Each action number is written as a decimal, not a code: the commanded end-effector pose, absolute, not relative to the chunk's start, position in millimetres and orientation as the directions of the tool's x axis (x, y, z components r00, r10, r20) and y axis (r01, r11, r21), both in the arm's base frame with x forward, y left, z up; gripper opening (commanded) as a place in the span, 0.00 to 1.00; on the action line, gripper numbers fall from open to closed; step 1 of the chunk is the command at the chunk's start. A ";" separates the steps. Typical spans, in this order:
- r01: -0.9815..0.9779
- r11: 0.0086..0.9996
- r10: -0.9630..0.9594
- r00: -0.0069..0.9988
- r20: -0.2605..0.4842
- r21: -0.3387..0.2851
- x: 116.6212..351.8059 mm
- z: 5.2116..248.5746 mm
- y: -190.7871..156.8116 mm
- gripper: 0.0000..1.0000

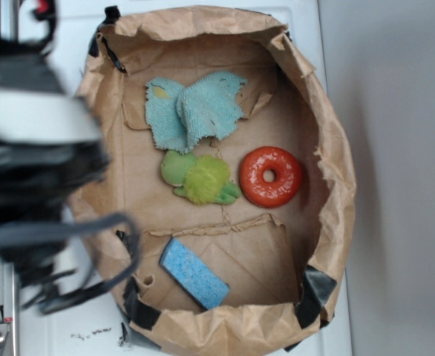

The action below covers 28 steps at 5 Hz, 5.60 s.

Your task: Grab the blue cloth.

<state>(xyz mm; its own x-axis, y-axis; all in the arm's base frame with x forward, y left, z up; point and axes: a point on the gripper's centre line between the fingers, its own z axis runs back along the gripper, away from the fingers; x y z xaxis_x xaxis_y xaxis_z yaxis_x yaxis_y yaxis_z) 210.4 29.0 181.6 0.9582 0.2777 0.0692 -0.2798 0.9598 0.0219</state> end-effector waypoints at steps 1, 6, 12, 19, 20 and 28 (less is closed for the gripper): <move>-0.296 0.954 0.279 0.929 0.245 0.036 243.3 176.9 68.9 1.00; -0.242 0.963 0.232 0.968 0.093 0.119 304.6 107.4 89.0 1.00; -0.217 0.950 0.194 0.974 0.120 0.223 312.1 112.1 84.6 0.00; -0.248 0.944 0.248 0.968 0.027 0.217 306.5 84.7 100.7 1.00; -0.200 0.939 0.206 0.978 0.006 0.280 304.0 72.5 98.4 1.00; -0.246 0.938 0.234 0.969 0.081 0.244 300.0 108.3 99.7 0.00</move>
<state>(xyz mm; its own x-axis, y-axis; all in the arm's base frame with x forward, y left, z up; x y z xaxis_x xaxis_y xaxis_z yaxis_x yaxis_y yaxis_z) 297.7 92.7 84.5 0.9713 0.2377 0.0069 -0.2325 0.9433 0.2371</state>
